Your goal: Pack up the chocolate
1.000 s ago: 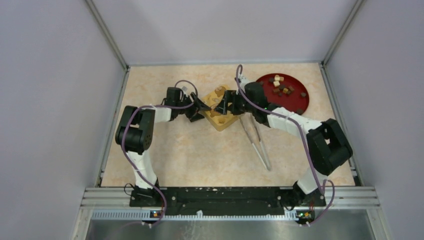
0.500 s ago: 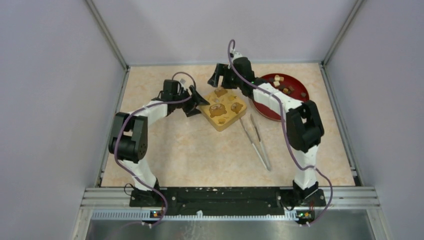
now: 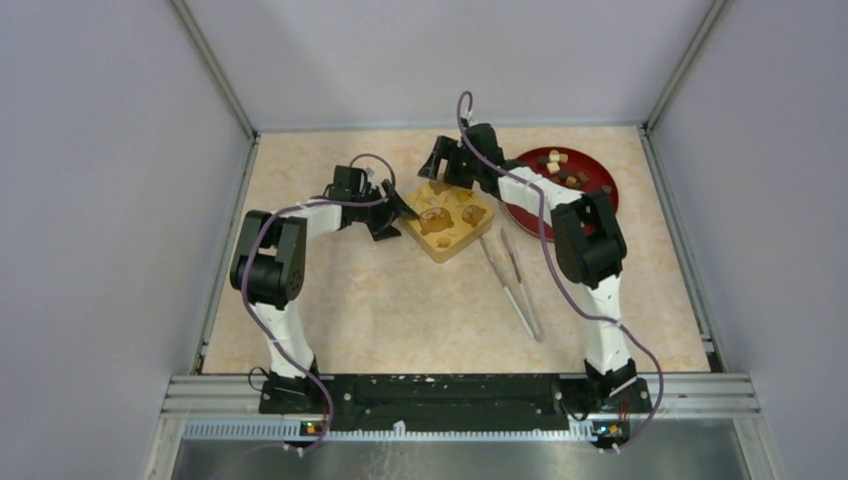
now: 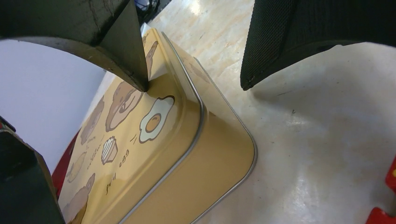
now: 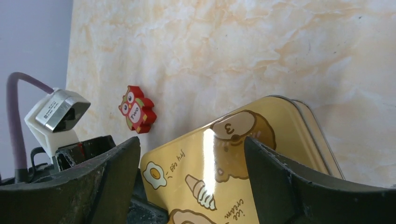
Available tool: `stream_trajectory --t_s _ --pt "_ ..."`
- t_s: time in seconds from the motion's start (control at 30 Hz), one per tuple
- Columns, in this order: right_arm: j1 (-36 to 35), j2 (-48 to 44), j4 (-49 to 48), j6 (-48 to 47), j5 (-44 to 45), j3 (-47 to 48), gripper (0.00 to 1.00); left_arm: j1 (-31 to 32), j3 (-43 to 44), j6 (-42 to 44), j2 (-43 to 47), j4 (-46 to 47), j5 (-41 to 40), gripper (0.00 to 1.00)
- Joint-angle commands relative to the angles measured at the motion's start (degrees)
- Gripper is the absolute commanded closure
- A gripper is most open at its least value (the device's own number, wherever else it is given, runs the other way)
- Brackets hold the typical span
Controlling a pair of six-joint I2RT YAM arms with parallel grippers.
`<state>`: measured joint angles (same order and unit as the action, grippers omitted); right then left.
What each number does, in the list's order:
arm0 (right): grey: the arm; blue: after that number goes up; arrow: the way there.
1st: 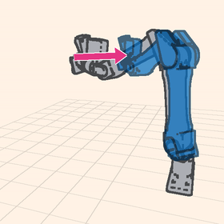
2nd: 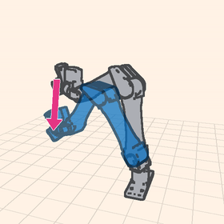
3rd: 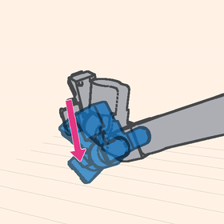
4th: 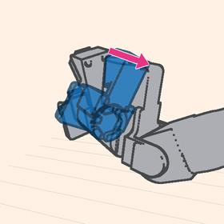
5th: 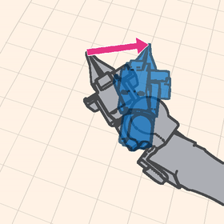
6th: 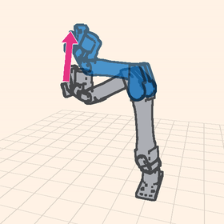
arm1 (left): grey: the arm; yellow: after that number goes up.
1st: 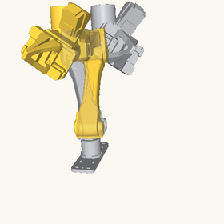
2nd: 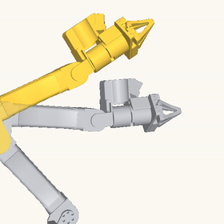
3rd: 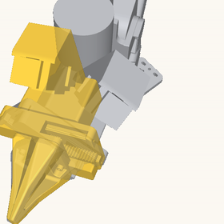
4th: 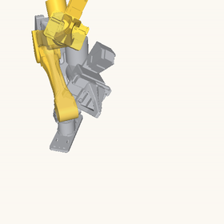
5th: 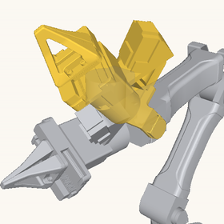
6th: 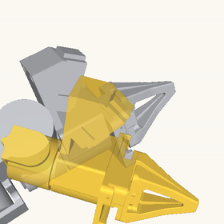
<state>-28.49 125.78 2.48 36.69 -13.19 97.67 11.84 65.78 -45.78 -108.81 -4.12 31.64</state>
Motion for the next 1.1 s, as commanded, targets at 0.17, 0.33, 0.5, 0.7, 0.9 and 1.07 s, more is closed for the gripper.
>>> stream_trajectory --t_s 0.17,0.33,0.5,0.7,0.9,1.07 --pt "1.7 -9.4 2.3 -1.2 -2.8 1.2 0.19 -0.2 0.8 1.8 2.4 -0.4 -0.3 0.23" --pt "1.7 -18.5 4.8 -5.0 0.9 -2.2 0.19 0.1 2.4 4.8 7.7 -3.0 -2.0 0.22" --pt "1.7 -30.4 14.6 -12.1 12.0 -9.8 0.17 0.2 5.7 13.9 16.0 -11.3 -8.1 0.15" --pt "2.4 -44.8 27.5 -14.6 27.9 -19.8 0.09 0.5 -0.2 25.1 32.6 -14.7 -19.6 0.02" --pt "2.4 -62.4 31.3 -13.2 36.5 -35.4 0.07 0.5 -10.8 28.3 48.1 -13.4 -26.0 0.01" --pt "2.4 -71.6 33.5 -11.4 39.0 -43.4 0.07 0.4 -16.5 27.7 55.1 -14.1 -29.7 0.01"
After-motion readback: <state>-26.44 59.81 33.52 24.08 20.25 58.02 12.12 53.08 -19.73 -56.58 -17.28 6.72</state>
